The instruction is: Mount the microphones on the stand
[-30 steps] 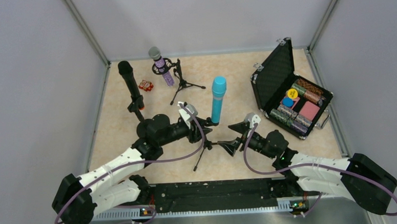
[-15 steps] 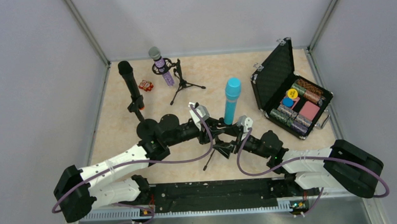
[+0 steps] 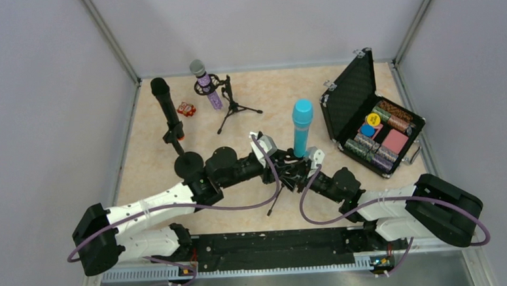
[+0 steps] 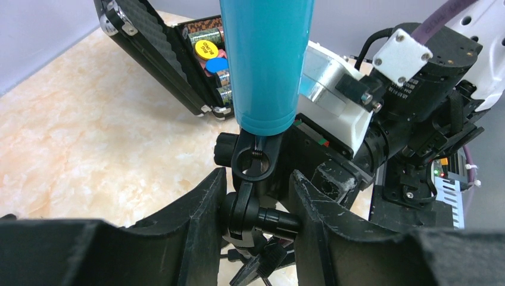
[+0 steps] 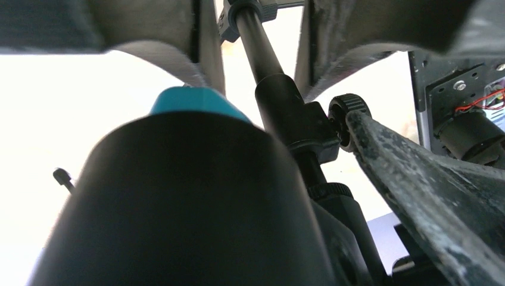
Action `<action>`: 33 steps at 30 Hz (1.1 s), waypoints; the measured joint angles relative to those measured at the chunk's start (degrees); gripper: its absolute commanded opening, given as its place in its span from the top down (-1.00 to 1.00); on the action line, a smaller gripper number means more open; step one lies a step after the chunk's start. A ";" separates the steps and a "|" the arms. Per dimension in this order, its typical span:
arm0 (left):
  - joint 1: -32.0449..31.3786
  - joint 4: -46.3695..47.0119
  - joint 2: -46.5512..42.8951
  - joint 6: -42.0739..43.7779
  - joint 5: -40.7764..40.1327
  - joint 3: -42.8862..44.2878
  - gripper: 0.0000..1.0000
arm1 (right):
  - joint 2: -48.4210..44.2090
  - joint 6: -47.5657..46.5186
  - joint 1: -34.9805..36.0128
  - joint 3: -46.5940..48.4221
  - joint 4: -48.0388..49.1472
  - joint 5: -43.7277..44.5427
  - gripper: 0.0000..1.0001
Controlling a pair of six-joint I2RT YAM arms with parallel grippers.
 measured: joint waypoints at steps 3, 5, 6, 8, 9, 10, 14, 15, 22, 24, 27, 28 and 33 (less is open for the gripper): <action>-0.24 0.17 0.00 0.39 -0.48 0.61 1.00 | 0.17 -0.42 0.04 -0.76 0.42 0.11 0.65; -0.35 0.07 0.00 0.37 -0.63 1.18 1.00 | 0.79 -1.14 0.04 -1.20 1.14 -0.02 0.86; -0.33 0.02 0.02 0.13 -0.83 1.40 1.00 | 1.05 -1.97 0.20 -1.20 1.64 -0.57 0.96; -0.35 -0.11 0.00 -0.15 -0.96 1.99 1.00 | 1.62 -2.91 0.87 -1.20 2.95 -1.46 1.00; -0.42 -0.63 0.00 -0.22 -0.96 2.43 1.00 | 1.86 -3.15 0.96 -1.20 3.56 -1.64 1.00; -0.44 -1.03 0.00 -0.15 -0.98 2.75 1.00 | 2.05 -3.41 0.94 -1.18 4.15 -1.62 1.00; -0.55 -2.78 0.00 0.11 -1.01 3.91 1.00 | 2.75 -3.39 0.92 -1.18 5.51 -1.64 1.00; -0.57 -3.04 0.00 0.13 -1.01 4.09 1.00 | 2.80 -3.37 0.92 -1.18 5.62 -1.64 1.00; -0.59 -3.87 -0.02 0.24 -1.46 4.52 1.00 | 4.37 -3.34 0.90 -1.14 7.30 -1.64 1.00; -0.59 -3.89 -0.04 0.31 -1.53 4.55 1.00 | 5.03 -3.34 0.90 -1.14 8.17 -1.60 1.00; -0.59 -3.85 -0.39 0.35 -1.90 5.29 1.00 | 5.97 -3.34 0.90 -1.18 8.37 -1.44 1.00; -0.59 -3.87 -0.57 0.35 -1.97 5.60 1.00 | 6.23 -3.34 0.90 -1.20 8.52 -1.42 1.00; -0.61 -4.13 -1.92 0.35 -2.51 6.75 1.00 | 6.71 -3.50 0.90 -1.33 8.96 -1.46 1.00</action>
